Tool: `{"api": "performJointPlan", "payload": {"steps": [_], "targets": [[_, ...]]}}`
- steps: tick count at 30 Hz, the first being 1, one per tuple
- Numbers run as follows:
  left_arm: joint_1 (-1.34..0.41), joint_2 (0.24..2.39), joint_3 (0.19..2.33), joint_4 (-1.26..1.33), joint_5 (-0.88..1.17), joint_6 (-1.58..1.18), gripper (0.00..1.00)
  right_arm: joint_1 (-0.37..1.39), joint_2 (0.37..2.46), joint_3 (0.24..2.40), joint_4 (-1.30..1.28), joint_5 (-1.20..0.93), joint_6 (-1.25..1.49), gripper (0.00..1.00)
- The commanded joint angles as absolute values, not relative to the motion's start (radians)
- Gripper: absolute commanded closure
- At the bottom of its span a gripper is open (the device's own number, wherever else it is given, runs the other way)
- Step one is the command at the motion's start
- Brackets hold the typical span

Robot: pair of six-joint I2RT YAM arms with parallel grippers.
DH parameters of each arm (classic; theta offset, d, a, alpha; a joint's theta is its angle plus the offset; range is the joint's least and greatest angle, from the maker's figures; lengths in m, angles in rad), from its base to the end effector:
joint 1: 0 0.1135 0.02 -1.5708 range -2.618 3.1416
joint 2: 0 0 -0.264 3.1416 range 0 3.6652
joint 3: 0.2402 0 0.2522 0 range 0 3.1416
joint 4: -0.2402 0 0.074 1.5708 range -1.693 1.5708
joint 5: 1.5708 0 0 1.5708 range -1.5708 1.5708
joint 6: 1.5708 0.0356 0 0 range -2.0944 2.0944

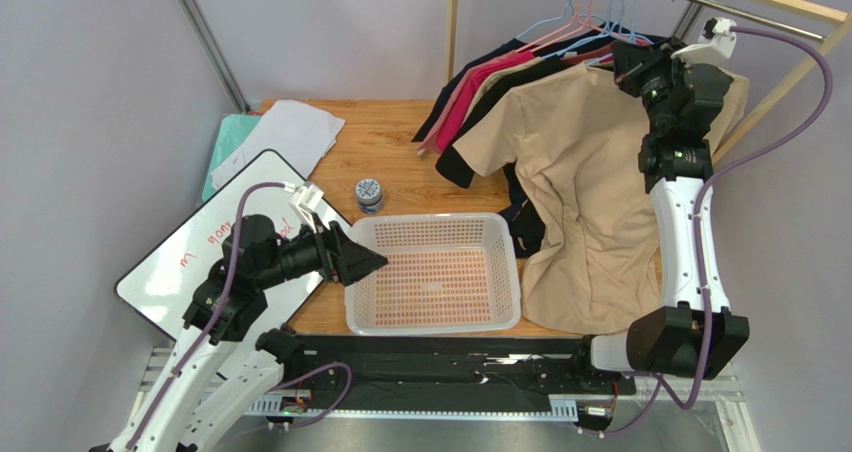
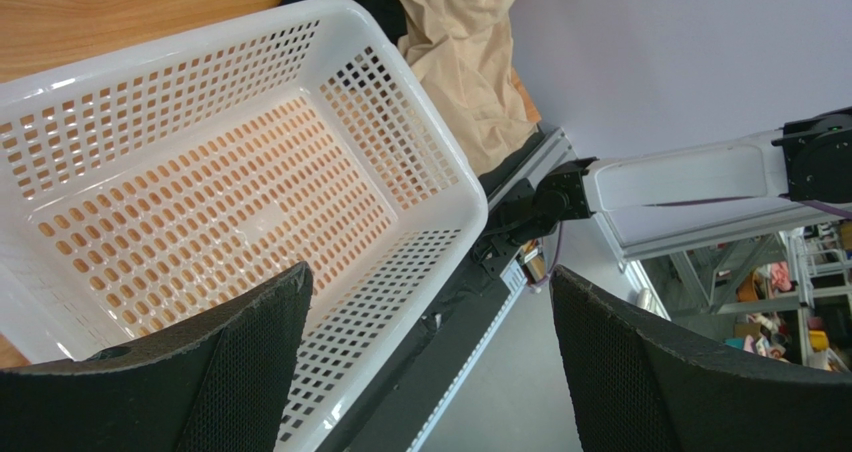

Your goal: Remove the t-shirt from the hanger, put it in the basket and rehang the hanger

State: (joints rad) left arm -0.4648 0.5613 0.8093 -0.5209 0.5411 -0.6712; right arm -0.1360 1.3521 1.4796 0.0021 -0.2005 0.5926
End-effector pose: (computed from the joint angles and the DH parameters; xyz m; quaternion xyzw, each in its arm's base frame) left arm 0.0990 -0.0701 0.3441 0.0816 0.7803 -0.4928 0.3764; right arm 0.3042 -0.0345 0.4759 0.1637 0.6402 0.2335 0.7133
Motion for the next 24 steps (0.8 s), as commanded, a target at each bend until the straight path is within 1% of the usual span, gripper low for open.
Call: {"api": "performJointPlan", "payload": {"steps": [1, 4, 8, 14, 15, 19, 24], "targets": [[-0.466, 0.601, 0.859, -0.548, 0.546, -0.612, 0.08, -0.126, 1.301, 1.459, 0.116, -0.290, 0.295, 1.00], [-0.466, 0.641, 0.871, -0.540, 0.557, -0.601, 0.07, -0.118, 1.284, 1.410, 0.207, -0.316, 0.221, 1.00], [-0.466, 0.683, 0.861, -0.473, 0.607, -0.620, 0.08, -0.118, 1.292, 1.396, 0.293, -0.347, 0.115, 1.00], [-0.466, 0.771, 0.900, -0.468, 0.629, -0.598, 0.08, -0.120, 1.279, 1.355, 0.429, -0.399, -0.004, 1.00], [-0.466, 0.790, 0.914, -0.472, 0.632, -0.594, 0.08, -0.121, 1.279, 1.358, 0.422, -0.414, -0.056, 1.00], [-0.466, 0.818, 0.945, -0.485, 0.640, -0.581, 0.08, -0.121, 1.269, 1.359, 0.410, -0.437, -0.121, 1.00], [-0.466, 0.824, 0.946, -0.444, 0.660, -0.606, 0.09, -0.121, 1.221, 1.342, 0.403, -0.443, -0.088, 1.00]]}}
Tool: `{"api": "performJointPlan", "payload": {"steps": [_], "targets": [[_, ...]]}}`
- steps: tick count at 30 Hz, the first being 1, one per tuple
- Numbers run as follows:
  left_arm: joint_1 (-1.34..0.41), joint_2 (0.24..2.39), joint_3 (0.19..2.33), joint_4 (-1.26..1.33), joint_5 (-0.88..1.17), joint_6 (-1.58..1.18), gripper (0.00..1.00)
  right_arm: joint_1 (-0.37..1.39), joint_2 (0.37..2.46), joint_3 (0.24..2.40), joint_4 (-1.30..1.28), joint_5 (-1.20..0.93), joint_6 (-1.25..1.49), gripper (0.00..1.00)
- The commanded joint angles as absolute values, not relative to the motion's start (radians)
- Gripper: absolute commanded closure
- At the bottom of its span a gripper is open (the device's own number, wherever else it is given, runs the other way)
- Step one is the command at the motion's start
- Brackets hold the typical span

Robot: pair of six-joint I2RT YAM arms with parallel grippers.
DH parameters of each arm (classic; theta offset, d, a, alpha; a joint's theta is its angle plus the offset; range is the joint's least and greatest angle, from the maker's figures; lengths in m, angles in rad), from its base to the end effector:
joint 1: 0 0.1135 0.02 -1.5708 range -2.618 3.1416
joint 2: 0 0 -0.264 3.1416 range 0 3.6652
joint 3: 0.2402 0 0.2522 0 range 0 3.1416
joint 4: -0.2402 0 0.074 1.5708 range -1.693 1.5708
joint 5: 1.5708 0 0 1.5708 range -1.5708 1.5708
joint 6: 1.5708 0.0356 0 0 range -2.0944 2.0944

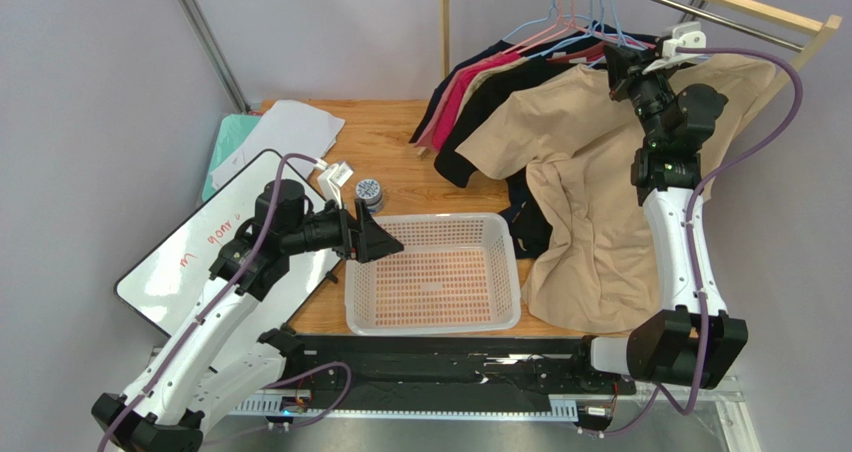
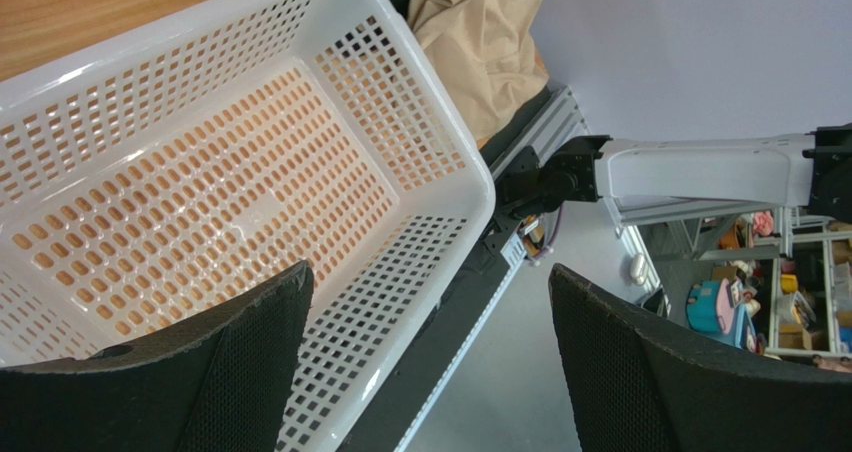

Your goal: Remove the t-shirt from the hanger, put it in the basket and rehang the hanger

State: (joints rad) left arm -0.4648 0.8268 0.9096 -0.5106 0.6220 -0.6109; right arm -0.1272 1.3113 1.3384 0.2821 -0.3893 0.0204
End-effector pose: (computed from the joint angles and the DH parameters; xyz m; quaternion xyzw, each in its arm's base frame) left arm 0.1463 -0.0965 0.3451 0.1066 0.8107 -0.4848 0.3104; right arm 0.2967 -0.0243 0.4678 -0.1131 0.5886 0.0716 0.7973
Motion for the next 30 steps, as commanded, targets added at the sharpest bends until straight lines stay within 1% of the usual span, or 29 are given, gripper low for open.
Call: {"api": "performJointPlan", "payload": {"steps": [1, 3, 4, 5, 6, 7, 9, 10, 11, 12, 14, 15, 16, 18, 20, 23, 26, 30], "targets": [[-0.466, 0.825, 0.946, -0.421, 0.681, -0.607, 0.09, -0.121, 1.215, 1.345, 0.393, -0.430, -0.048, 1.00], [-0.466, 0.844, 0.959, -0.338, 0.690, -0.617, 0.10, -0.123, 1.201, 1.351, 0.325, -0.407, -0.006, 1.00], [-0.466, 0.853, 0.960, -0.295, 0.696, -0.629, 0.11, -0.126, 1.195, 1.345, 0.313, -0.362, 0.103, 1.00], [-0.468, 0.877, 0.968, -0.247, 0.704, -0.644, 0.12, -0.129, 1.189, 1.338, 0.289, -0.353, 0.145, 1.00], [-0.472, 0.896, 0.974, -0.138, 0.715, -0.672, 0.12, -0.130, 1.184, 1.325, 0.285, -0.342, 0.197, 1.00], [-0.480, 0.914, 0.983, -0.082, 0.718, -0.679, 0.12, -0.130, 1.183, 1.321, 0.270, -0.327, 0.239, 1.00], [-0.524, 0.995, 1.060, -0.010, 0.693, -0.646, 0.13, -0.130, 1.187, 1.322, 0.215, -0.319, 0.339, 1.00], [-0.544, 1.030, 1.104, -0.014, 0.657, -0.611, 0.13, -0.135, 1.196, 1.324, 0.200, -0.319, 0.365, 1.00], [-0.587, 1.105, 1.205, -0.031, 0.628, -0.570, 0.13, -0.138, 1.200, 1.328, 0.172, -0.325, 0.395, 1.00], [-0.606, 1.150, 1.259, -0.072, 0.599, -0.492, 0.13, -0.141, 1.204, 1.328, 0.164, -0.334, 0.402, 1.00], [-0.614, 1.271, 1.378, -0.048, 0.609, -0.483, 0.15, -0.155, 1.210, 1.319, 0.166, -0.363, 0.411, 1.00], [-0.618, 1.307, 1.420, -0.043, 0.582, -0.459, 0.15, -0.161, 1.212, 1.303, 0.175, -0.382, 0.422, 1.00], [-0.629, 1.340, 1.454, -0.041, 0.495, -0.442, 0.15, -0.179, 1.216, 1.296, 0.184, -0.405, 0.426, 1.00], [-0.669, 1.439, 1.547, -0.009, 0.465, -0.369, 0.15, -0.201, 1.229, 1.279, 0.213, -0.428, 0.457, 1.00], [-0.704, 1.538, 1.648, -0.006, 0.456, -0.328, 0.15, -0.228, 1.247, 1.284, 0.247, -0.507, 0.472, 1.00], [-0.727, 1.623, 1.755, -0.077, 0.448, -0.325, 0.19, -0.230, 1.261, 1.292, 0.302, -0.627, 0.456, 1.00], [-0.750, 1.596, 1.689, -0.006, 0.459, -0.377, 0.19, -0.227, 1.240, 1.278, 0.345, -0.669, 0.495, 1.00], [-0.772, 1.517, 1.625, -0.032, 0.411, -0.385, 0.19, -0.189, 1.165, 1.286, 0.233, -0.618, 0.515, 1.00]]}}
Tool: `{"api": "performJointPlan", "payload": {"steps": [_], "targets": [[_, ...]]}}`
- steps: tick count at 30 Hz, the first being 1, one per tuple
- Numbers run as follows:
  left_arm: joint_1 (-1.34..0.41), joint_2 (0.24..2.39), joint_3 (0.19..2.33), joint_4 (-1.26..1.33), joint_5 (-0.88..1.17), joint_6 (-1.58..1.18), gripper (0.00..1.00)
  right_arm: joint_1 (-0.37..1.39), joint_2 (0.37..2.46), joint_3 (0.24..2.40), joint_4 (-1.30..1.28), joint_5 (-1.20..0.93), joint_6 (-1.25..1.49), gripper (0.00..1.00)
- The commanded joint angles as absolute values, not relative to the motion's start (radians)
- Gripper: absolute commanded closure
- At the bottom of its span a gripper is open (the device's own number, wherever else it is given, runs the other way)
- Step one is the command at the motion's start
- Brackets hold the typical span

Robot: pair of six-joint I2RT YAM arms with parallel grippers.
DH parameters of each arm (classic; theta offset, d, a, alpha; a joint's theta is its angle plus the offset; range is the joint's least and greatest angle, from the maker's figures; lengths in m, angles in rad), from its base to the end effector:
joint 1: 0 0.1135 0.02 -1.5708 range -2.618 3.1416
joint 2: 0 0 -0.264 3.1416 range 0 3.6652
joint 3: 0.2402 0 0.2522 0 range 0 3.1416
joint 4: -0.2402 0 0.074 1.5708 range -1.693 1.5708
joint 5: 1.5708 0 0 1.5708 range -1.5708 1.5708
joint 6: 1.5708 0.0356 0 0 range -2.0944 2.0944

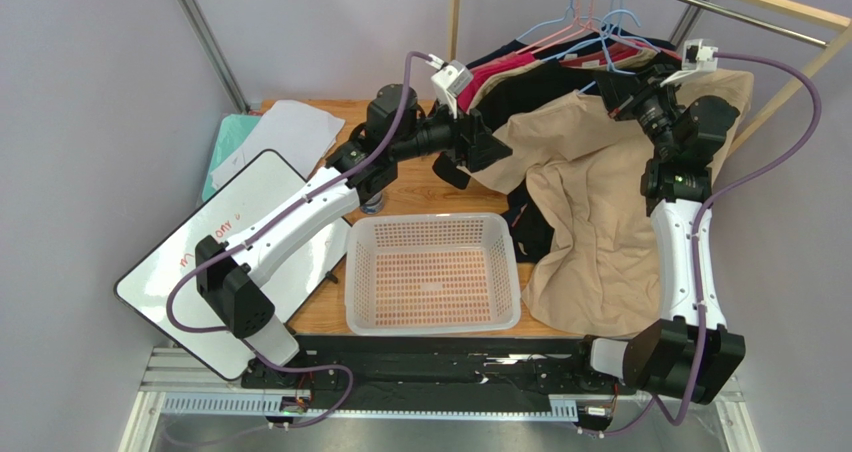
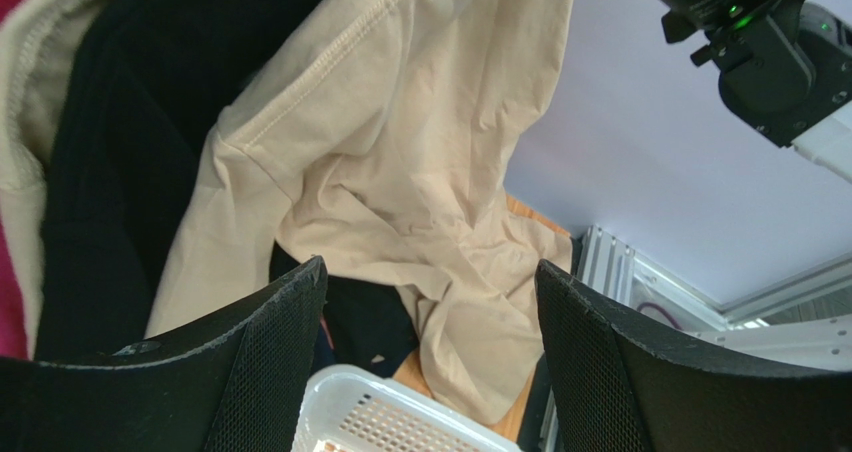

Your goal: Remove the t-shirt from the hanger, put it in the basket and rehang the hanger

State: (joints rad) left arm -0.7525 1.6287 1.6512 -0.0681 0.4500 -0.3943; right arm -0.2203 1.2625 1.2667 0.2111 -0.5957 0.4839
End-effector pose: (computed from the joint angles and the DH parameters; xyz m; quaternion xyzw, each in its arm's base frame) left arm 0.2703 -0.2743 0.4377 0.2772 0.6661 -0.5008 0.4782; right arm 0.2831 -0.0429 0.4482 -0.0078 0.6415 0.2803 0.7140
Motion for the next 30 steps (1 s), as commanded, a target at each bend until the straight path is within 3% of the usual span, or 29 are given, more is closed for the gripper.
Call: {"api": "performJointPlan", "payload": {"steps": [1, 8, 14, 23, 30], "targets": [[-0.773, 1.479, 1.611, -0.041, 0.410, -0.388, 0.19, -0.178, 1.149, 1.281, 0.175, -0.577, 0.535, 1.00], [-0.775, 1.287, 1.474, -0.207, 0.385, -0.370, 0.17, -0.158, 0.980, 1.206, 0.009, -0.542, 0.819, 1.00], [-0.775, 1.111, 1.270, -0.144, 0.365, -0.391, 0.09, -0.158, 0.827, 1.198, -0.118, -0.495, 0.865, 1.00], [-0.778, 1.203, 1.272, -0.089, 0.598, -0.428, 0.09, -0.158, 0.752, 1.200, -0.224, -0.512, 0.902, 1.00], [-0.793, 1.259, 1.209, -0.051, 0.610, -0.403, 0.11, -0.158, 0.736, 1.203, -0.244, -0.546, 0.904, 1.00]]}}
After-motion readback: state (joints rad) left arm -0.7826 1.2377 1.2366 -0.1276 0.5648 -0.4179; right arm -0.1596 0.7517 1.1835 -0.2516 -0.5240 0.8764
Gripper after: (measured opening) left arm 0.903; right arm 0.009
